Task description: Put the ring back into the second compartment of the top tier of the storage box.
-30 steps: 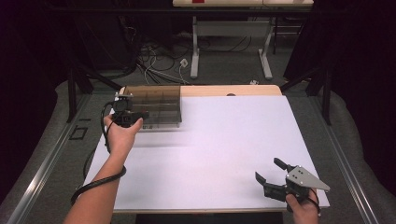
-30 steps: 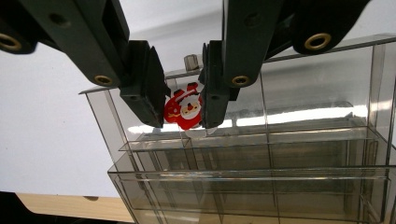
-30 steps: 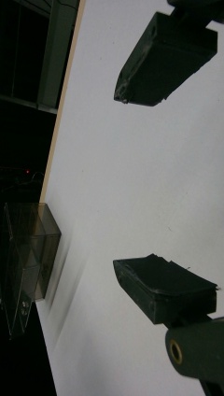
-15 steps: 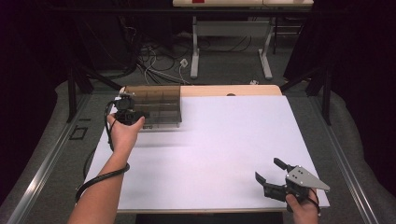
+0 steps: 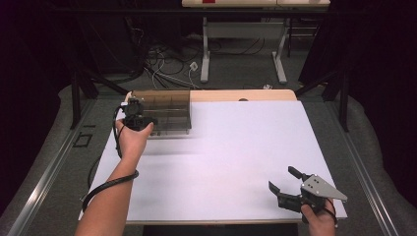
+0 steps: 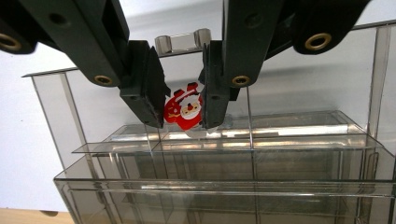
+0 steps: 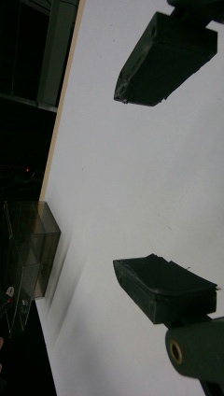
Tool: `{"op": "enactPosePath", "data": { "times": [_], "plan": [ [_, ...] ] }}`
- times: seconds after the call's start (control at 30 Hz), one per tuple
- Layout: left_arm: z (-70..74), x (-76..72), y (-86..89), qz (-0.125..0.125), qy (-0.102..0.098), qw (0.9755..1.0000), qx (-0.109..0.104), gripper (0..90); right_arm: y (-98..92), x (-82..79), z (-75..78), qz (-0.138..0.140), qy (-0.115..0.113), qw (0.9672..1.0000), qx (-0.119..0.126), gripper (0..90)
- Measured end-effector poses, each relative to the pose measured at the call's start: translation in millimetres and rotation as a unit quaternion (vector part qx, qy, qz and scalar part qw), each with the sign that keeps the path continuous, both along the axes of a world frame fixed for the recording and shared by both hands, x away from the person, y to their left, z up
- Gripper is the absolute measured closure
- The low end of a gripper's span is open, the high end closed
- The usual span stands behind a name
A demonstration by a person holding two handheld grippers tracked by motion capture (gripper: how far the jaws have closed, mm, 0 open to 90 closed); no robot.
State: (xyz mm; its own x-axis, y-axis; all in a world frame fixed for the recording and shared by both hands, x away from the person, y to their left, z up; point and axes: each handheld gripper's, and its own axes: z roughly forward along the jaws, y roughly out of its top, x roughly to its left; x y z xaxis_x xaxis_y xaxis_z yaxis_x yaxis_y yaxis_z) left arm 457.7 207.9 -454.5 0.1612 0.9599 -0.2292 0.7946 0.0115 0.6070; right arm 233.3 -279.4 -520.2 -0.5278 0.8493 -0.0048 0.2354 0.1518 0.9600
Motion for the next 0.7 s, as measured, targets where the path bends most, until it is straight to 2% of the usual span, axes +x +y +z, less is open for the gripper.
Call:
{"op": "enactPosePath", "data": {
  "times": [0.3,0.37,0.7],
  "plan": [
    [-3.1,4.3,0.1,0.002,0.004,1.0,0.003,69.6,0.2,-0.3,0.3,0.001,-0.001,1.0,0.001,14.9],
    [-3.6,4.6,0.7,-0.001,0.012,0.9999,0.003,69.6,0.0,-0.4,0.5,0.0,-0.003,1.0,0.0,14.9],
    [-8.3,5.7,3.1,0.0,0.008,1.0,-0.001,69.4,0.2,-0.6,0.7,0.002,-0.004,1.0,-0.001,14.9]
  ]
}}
